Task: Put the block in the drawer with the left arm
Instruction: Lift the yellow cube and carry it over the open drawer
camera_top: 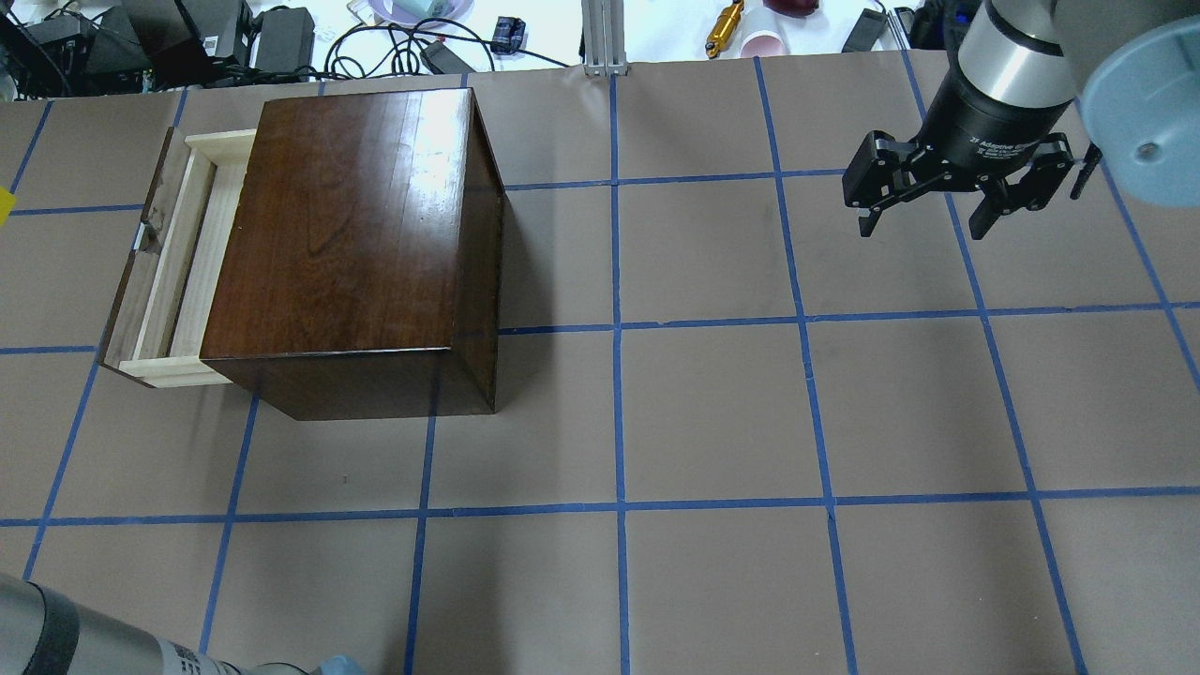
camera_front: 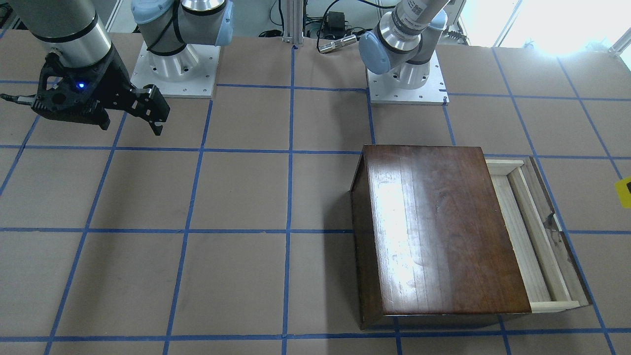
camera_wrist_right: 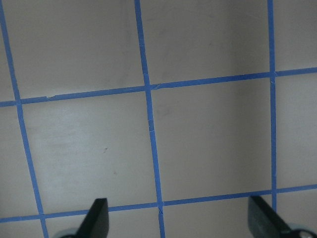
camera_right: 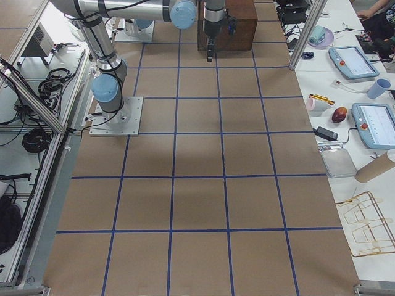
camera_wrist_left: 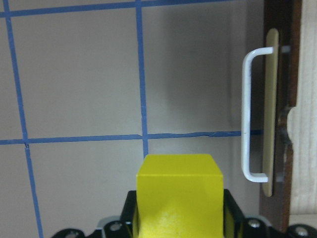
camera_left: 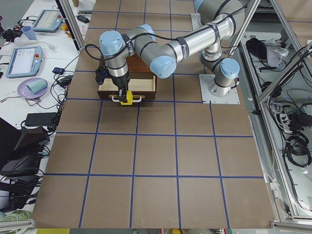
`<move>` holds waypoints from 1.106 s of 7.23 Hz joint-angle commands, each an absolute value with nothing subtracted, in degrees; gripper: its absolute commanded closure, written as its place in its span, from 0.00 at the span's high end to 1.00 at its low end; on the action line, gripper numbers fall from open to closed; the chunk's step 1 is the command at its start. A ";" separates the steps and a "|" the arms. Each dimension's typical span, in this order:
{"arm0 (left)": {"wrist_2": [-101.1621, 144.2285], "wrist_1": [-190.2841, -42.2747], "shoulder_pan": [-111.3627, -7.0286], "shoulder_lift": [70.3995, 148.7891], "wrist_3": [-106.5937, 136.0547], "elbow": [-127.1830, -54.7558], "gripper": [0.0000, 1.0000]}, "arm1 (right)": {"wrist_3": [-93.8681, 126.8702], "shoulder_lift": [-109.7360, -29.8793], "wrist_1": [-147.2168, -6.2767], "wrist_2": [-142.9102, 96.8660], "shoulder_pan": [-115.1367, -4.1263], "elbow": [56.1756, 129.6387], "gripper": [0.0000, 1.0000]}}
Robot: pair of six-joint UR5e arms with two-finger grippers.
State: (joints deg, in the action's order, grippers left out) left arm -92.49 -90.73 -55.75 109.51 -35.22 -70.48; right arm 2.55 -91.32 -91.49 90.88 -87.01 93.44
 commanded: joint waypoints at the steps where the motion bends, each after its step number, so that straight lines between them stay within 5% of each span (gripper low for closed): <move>1: -92.37 -90.26 -61.41 108.37 -28.06 -72.68 0.38 | 2.55 -91.32 -91.49 90.88 -87.01 93.43 1.00; 8: -89.03 -83.68 -66.36 109.15 -21.18 -81.90 0.35 | 2.55 -91.32 -91.49 90.88 -87.01 93.43 1.00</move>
State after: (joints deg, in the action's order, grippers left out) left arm -89.17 -84.78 -66.36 108.67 -21.23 -80.30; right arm 2.55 -91.30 -91.49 90.88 -87.01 93.43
